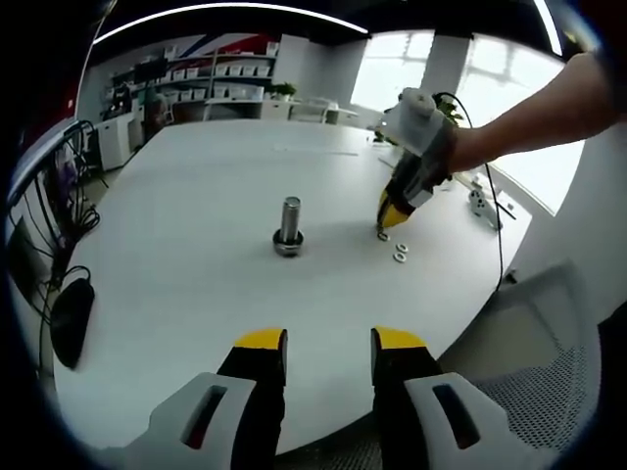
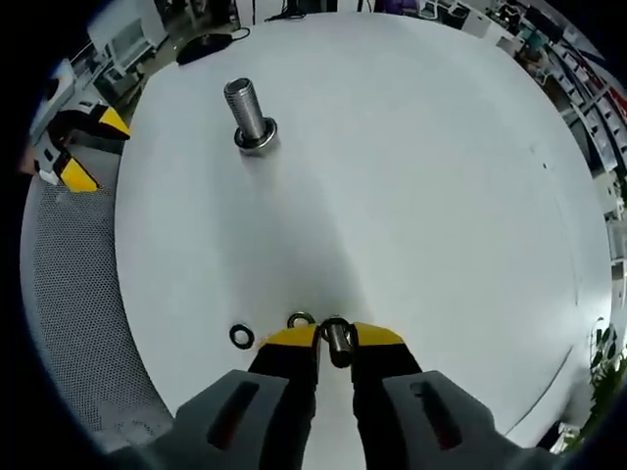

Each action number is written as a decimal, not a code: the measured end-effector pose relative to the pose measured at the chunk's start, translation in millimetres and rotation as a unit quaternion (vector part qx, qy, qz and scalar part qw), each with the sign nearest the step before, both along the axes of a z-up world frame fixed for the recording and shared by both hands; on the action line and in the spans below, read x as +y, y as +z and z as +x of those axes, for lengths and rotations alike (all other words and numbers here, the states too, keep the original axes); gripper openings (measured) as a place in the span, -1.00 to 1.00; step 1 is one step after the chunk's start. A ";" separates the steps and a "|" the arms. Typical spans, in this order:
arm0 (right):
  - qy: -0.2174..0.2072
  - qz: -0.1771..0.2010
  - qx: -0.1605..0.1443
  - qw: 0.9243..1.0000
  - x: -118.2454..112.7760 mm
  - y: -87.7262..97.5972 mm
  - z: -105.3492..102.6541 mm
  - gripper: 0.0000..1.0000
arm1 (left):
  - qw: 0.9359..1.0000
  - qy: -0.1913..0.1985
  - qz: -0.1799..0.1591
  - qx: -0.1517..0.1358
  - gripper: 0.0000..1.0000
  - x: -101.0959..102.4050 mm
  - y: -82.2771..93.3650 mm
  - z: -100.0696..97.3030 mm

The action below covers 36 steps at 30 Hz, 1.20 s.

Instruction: Place the washer onto the threaded stud by aligning its center hole with the stud, sliding it down to the base, and recovering from edge contact or off-axis alignment until the washer reaches the visible bottom stop.

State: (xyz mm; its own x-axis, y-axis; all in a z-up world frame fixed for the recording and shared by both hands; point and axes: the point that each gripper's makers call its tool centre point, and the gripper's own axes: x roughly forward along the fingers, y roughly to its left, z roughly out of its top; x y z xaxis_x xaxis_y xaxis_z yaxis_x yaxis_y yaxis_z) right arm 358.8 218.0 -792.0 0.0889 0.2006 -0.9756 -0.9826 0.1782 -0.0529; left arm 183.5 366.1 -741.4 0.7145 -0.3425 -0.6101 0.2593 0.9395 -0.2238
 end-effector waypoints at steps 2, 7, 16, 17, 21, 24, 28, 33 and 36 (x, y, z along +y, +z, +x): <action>0.001 -0.002 0.000 1.000 -0.8 -1.9 -0.3 -0.72 | 1.000 0.001 -0.001 -0.002 -0.36 0.1 0.7 0.3; -0.005 -0.001 0.003 1.000 -1.5 -1.8 0.7 -0.70 | 1.000 0.001 0.000 -0.001 -0.36 0.6 0.4 0.0; -0.017 0.001 -0.001 1.000 -9.4 1.6 2.6 -0.63 | 1.000 0.000 0.001 0.001 -0.36 0.4 0.0 -0.1; -0.019 0.002 -0.001 1.000 -10.7 1.4 3.5 -0.62 | 1.000 0.000 0.002 0.000 -0.36 0.7 0.1 0.0; -0.026 0.003 -0.003 1.000 -16.8 1.0 2.2 -0.54 | 1.000 0.001 0.003 0.003 -0.36 1.5 -0.6 -0.3; -0.033 0.002 0.002 0.999 -22.4 -1.3 0.0 -0.54 | 1.000 0.001 0.003 0.004 -0.36 1.3 -1.1 -0.2; -0.038 0.007 0.005 0.999 -25.6 -0.6 -6.7 -0.54 | 1.000 0.001 0.004 0.004 -0.37 1.4 -1.6 0.0; -0.034 0.022 0.009 0.999 -27.3 -3.4 -19.5 -0.54 | 1.000 0.001 0.004 0.004 -0.38 1.3 -1.3 -0.2; -0.031 0.024 0.015 0.999 -29.7 -4.6 -26.1 -0.54 | 1.000 0.001 0.004 0.004 -0.38 1.3 -1.5 -0.1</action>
